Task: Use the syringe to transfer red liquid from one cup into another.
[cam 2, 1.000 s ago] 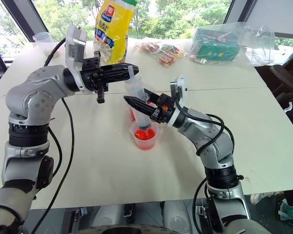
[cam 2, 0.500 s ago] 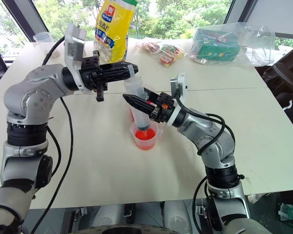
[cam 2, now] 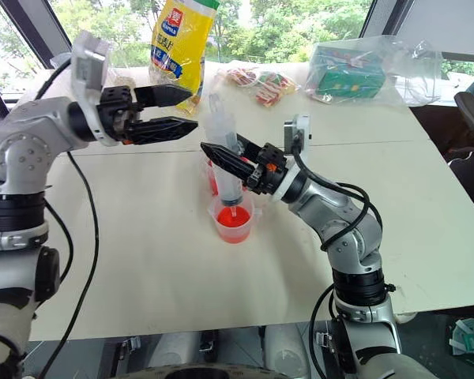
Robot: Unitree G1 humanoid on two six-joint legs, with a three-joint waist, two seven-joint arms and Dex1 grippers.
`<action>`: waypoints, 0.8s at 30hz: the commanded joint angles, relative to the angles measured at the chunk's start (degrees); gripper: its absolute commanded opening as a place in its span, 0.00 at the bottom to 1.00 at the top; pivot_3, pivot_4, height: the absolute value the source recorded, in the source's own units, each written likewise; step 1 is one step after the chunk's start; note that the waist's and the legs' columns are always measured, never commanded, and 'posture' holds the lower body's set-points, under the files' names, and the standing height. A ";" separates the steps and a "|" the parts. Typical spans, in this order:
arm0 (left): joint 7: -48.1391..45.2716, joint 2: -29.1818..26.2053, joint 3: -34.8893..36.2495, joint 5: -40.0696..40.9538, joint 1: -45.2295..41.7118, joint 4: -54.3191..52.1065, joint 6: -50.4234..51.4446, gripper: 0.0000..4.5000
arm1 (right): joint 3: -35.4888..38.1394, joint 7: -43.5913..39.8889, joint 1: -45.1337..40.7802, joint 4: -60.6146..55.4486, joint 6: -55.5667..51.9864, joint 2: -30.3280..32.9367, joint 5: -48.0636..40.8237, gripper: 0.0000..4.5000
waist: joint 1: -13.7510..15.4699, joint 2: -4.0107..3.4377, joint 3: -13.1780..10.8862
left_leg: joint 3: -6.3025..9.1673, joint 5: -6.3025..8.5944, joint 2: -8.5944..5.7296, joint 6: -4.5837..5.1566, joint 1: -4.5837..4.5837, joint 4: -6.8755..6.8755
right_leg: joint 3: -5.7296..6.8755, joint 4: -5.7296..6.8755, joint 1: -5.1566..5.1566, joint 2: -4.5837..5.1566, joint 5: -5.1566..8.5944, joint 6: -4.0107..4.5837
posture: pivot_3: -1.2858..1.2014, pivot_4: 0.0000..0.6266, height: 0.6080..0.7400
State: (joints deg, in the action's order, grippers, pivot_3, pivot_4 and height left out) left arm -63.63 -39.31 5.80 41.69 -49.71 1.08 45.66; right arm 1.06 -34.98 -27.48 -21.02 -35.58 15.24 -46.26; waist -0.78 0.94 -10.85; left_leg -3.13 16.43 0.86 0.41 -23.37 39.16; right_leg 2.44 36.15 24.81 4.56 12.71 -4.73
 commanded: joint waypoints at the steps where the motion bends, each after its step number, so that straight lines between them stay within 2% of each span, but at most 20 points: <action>1: -0.08 -1.07 2.04 0.31 0.32 -1.19 -1.12 0.99 | 2.35 1.72 -3.07 -1.17 0.35 -0.09 -1.75 0.31 | 0.12 0.00 0.00 | 0.00 0.00 0.00 0.00 0.00 0.00 | 0.00 0.00 0.00 0.00 0.00 0.00 | 0.52 0.24 1.00; 6: 1.42 0.21 1.85 0.46 1.96 -2.49 -1.64 0.99 | 9.50 12.34 -10.85 0.87 -7.97 2.07 -9.88 0.31 | 0.18 0.00 0.00 | -0.02 0.00 -0.02 0.00 -0.01 0.03 | -0.01 -0.01 -0.01 0.05 0.00 0.00 | 0.52 0.24 1.00; 10: 2.16 1.12 1.18 0.19 3.93 -4.34 -2.20 0.99 | 15.71 25.78 -18.07 6.29 -20.34 8.32 -16.04 0.31 | 0.10 0.00 0.00 | -0.02 0.00 -0.01 0.00 -0.02 0.01 | -0.01 -0.01 -0.01 0.10 0.00 0.01 | 0.52 0.24 1.00; 13: 2.37 1.39 0.60 0.24 4.89 -5.64 -2.27 0.99 | 17.27 31.45 -20.83 10.90 -30.23 14.73 -16.84 0.31 | 0.18 0.00 0.00 | -0.03 0.00 -0.01 0.00 -0.03 -0.01 | -0.01 -0.02 0.01 0.12 0.00 0.03 | 0.52 0.24 1.00; 16: 2.54 1.63 -0.13 0.00 5.46 -6.48 -2.40 0.99 | 13.85 30.55 -19.23 13.13 -36.84 22.13 -12.69 0.31 | 0.17 -0.01 0.00 | -0.04 0.02 -0.02 0.04 -0.05 -0.04 | -0.03 -0.07 0.01 0.12 0.00 0.03 | 0.52 0.24 1.00; 19: 2.57 1.98 -1.01 -0.53 6.31 -7.19 -2.97 0.99 | 9.47 28.90 -15.69 15.46 -41.71 26.45 -8.68 0.31 | 0.14 0.01 0.00 | -0.07 0.06 -0.03 0.10 -0.06 -0.04 | -0.03 -0.10 0.01 0.10 0.00 0.03 | 0.52 0.24 1.00; 24: 2.53 2.34 -2.36 -1.38 7.36 -8.42 -3.70 0.99 | 4.53 25.59 -10.93 19.80 -42.38 27.57 -1.85 0.31 | -0.06 0.00 0.00 | -0.11 0.06 -0.03 0.11 -0.06 -0.04 | -0.07 -0.10 0.04 0.06 0.00 0.01 | 0.52 0.24 1.00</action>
State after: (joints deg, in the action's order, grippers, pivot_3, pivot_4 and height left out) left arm -61.06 -36.79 2.98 40.40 -42.32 -5.15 43.23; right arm 5.39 -8.17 -37.29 -0.78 -78.64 42.01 -50.13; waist -0.84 0.95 -10.85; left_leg -3.24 16.49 0.84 0.51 -23.44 39.12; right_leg 2.36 36.05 24.88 4.61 12.71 -4.72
